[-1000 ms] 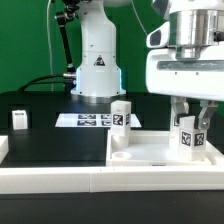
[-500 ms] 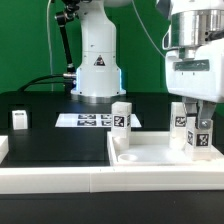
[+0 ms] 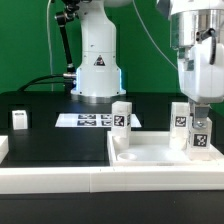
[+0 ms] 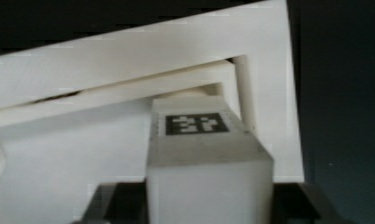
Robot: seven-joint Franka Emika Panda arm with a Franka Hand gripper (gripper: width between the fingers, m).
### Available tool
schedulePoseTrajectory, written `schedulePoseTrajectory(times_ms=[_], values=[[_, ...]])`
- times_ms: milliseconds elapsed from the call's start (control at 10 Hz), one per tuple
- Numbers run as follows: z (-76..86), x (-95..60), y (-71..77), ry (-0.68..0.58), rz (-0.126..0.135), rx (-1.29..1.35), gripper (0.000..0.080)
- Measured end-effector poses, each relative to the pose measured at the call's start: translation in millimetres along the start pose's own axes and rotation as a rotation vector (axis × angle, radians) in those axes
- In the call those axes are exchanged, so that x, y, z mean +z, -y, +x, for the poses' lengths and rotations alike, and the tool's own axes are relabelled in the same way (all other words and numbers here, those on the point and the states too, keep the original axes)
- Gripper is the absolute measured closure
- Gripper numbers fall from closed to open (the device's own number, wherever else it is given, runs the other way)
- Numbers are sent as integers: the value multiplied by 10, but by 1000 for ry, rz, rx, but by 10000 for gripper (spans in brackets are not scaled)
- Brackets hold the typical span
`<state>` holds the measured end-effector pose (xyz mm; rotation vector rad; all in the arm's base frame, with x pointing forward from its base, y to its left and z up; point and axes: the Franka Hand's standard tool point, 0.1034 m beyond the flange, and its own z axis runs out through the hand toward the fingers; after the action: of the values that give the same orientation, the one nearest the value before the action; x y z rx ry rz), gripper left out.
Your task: Assemble square table
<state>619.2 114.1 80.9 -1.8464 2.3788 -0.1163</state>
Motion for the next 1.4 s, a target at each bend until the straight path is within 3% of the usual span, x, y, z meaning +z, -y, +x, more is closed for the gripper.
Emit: schedulePoseTrajectory(times_ms=[200, 500, 700, 800, 900, 1000, 1100, 1400], values=[[40, -5, 11, 5, 59, 166, 502], [47, -24, 3, -4, 92, 197, 498], [65, -25, 4, -11, 95, 187, 498], [62, -18, -2, -12, 94, 174, 436], [60, -19, -2, -12, 94, 167, 272], [40, -39, -24, -13, 72, 98, 272], [27, -111, -35, -4, 46, 14, 171], [161, -302, -40, 13, 63, -239, 151]])
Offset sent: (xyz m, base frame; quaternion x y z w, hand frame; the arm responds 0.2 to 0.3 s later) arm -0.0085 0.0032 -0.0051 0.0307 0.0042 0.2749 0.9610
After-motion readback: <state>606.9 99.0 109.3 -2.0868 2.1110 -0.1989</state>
